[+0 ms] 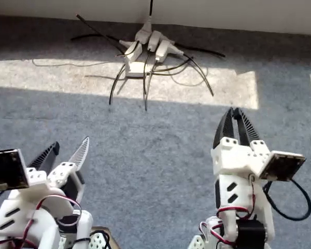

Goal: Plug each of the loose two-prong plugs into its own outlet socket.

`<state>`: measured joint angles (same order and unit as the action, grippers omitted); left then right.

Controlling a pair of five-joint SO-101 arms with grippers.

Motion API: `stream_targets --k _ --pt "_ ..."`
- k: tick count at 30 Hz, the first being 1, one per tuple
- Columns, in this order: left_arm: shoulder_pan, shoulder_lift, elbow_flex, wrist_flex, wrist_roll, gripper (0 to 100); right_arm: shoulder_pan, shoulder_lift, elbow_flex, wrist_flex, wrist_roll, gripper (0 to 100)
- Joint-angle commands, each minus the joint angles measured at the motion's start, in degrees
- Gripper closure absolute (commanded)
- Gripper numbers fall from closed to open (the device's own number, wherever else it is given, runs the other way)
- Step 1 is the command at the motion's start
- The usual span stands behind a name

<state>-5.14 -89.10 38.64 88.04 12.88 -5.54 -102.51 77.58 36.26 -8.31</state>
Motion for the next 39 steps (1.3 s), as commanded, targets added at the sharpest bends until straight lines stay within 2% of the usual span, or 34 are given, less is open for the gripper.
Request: stream_targets --k 1,5,10,15,18,21,25,29,36,39 --pt "3.3 -13.4 18.6 -7.5 -2.5 76 -0.3 -0.7 4.2 3.9 0.7 92.6" --pt "3.2 -15.4 32.8 -14.4 -6.9 76 -0.6 -0.1 6.9 8.3 0.4 92.6" --pt "2.3 -14.9 43.0 -20.2 -6.8 76 -0.6 -2.7 14.5 11.4 0.7 92.6" --pt "3.2 -15.0 52.4 -21.0 -6.8 76 -0.6 -2.5 25.5 11.6 0.7 92.6" --pt "3.6 -15.0 57.5 -20.6 -6.8 76 -0.4 -2.4 26.2 16.5 0.7 92.6" --pt "3.6 -15.0 58.3 -20.3 -6.8 76 -0.5 -2.5 25.9 22.3 0.7 92.6" --pt "3.3 -15.0 58.3 -15.8 -7.0 76 -0.2 -2.5 25.8 31.2 0.7 92.6" --pt "3.6 -15.0 58.3 -12.7 -7.1 76 -0.2 -2.2 25.8 32.2 0.7 92.6" --pt "3.2 -15.0 58.3 -12.6 -6.9 77 -0.2 -2.6 25.8 35.0 0.6 92.6" --pt "3.6 -15.0 58.3 -12.6 -7.0 84 -0.2 -2.6 25.8 35.0 0.6 92.6"
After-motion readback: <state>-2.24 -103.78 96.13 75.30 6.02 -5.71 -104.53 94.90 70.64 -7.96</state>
